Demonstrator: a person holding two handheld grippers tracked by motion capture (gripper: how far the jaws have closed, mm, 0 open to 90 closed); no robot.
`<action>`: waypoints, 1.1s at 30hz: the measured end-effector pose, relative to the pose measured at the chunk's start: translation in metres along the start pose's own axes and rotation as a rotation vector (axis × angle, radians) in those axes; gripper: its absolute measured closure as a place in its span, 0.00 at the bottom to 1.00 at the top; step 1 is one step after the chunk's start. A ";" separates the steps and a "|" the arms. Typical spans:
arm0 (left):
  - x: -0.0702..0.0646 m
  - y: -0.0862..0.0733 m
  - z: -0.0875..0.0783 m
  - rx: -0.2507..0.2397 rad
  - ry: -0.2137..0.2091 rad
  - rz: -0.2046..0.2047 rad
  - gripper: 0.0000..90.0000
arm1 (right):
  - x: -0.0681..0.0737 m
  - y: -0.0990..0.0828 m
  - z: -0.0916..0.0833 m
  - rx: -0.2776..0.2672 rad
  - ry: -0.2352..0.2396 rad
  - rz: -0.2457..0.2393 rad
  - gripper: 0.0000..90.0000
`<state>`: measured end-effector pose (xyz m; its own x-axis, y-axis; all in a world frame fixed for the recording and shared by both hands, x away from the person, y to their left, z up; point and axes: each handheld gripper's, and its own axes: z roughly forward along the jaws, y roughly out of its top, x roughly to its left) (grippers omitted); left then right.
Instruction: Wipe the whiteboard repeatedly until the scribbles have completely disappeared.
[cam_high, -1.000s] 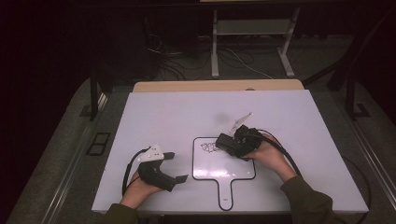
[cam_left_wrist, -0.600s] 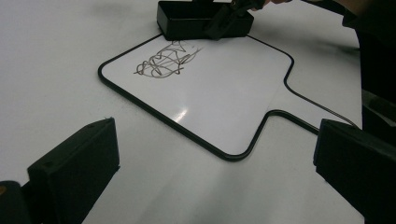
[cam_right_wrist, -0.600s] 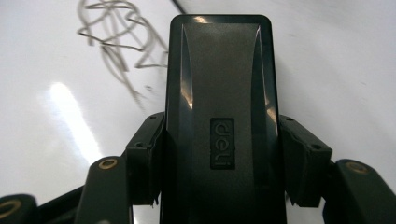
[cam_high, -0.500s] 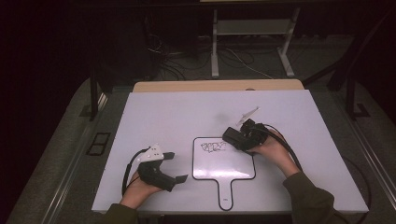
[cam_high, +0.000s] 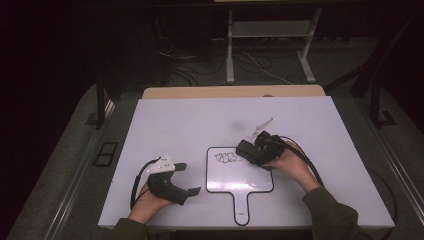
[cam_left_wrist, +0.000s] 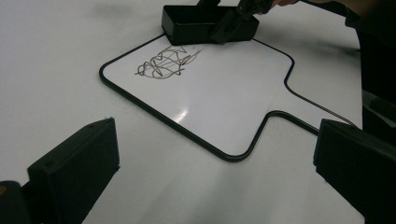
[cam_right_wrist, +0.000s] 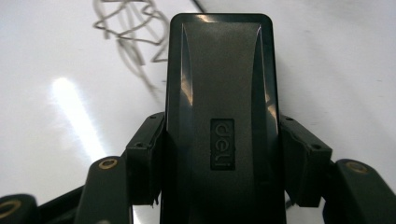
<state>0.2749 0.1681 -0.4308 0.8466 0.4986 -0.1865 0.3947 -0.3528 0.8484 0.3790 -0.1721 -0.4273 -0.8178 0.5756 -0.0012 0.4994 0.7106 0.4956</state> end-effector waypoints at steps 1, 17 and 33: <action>0.000 0.000 0.000 0.000 0.000 0.000 0.00 | 0.002 0.000 0.000 0.002 -0.003 -0.014 0.43; 0.000 0.000 0.001 0.001 0.000 -0.001 0.00 | -0.019 -0.007 -0.005 0.010 -0.040 0.069 0.43; -0.001 0.000 0.003 0.003 -0.002 0.002 0.00 | -0.002 0.006 0.002 0.011 0.013 0.002 0.43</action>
<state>0.2752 0.1654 -0.4318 0.8480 0.4964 -0.1858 0.3943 -0.3565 0.8470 0.3838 -0.1680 -0.4266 -0.8200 0.5722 0.0109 0.5045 0.7138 0.4857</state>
